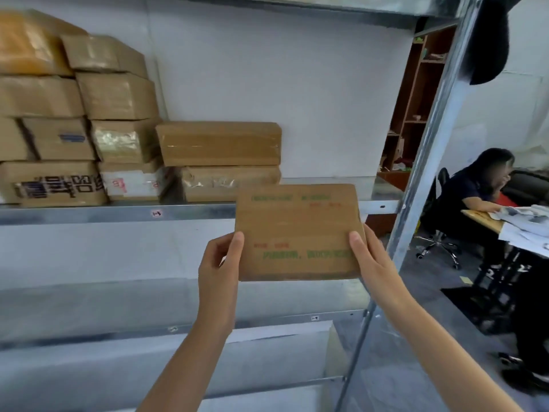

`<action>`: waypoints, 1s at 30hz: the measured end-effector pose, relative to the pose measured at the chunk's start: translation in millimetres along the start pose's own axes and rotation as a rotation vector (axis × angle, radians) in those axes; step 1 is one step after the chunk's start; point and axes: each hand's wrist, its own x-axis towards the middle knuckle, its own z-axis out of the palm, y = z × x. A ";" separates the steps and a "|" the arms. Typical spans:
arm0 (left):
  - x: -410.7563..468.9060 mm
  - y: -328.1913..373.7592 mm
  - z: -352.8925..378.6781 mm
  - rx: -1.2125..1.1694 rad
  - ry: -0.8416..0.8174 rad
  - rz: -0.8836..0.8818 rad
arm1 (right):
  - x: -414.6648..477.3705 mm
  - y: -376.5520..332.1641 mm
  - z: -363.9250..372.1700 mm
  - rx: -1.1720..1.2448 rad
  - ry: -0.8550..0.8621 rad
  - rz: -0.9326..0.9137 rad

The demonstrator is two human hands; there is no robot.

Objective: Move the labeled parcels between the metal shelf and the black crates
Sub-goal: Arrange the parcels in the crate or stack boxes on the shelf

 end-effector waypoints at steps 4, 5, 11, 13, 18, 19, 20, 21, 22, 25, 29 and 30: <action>-9.4 2.6 -56.4 0.056 -0.008 0.045 | -17.8 -6.0 43.1 0.056 -0.014 -0.054; -10.7 4.1 -70.2 0.071 -0.008 0.056 | -21.4 -8.3 53.7 0.052 -0.024 -0.066; -24.2 12.3 -151.3 0.089 0.024 0.080 | -43.5 -20.1 109.9 0.041 -0.116 -0.122; -33.3 14.2 -176.9 0.120 0.052 0.096 | -53.7 -25.0 128.7 0.077 -0.169 -0.128; -61.7 19.8 -249.3 0.183 0.291 0.089 | -86.2 -33.4 184.1 0.109 -0.241 -0.149; -67.8 21.9 -265.4 0.193 0.319 0.077 | -92.4 -35.0 196.2 0.088 -0.238 -0.155; -74.7 24.2 -281.2 0.200 0.334 0.066 | -98.2 -37.3 208.9 0.061 -0.248 -0.159; -82.1 26.5 -296.8 0.201 0.340 0.059 | -103.9 -39.8 221.8 0.039 -0.269 -0.159; -90.0 28.2 -311.8 0.202 0.344 0.055 | -109.3 -42.5 235.8 0.029 -0.302 -0.156; -115.6 30.5 -351.0 0.199 0.411 0.029 | -127.6 -50.7 277.5 0.067 -0.422 -0.133; -144.0 33.9 -400.5 0.113 0.561 -0.001 | -147.3 -62.5 330.3 0.153 -0.586 -0.085; -149.9 35.2 -411.7 0.102 0.581 -0.003 | -152.1 -65.2 342.2 0.197 -0.625 -0.042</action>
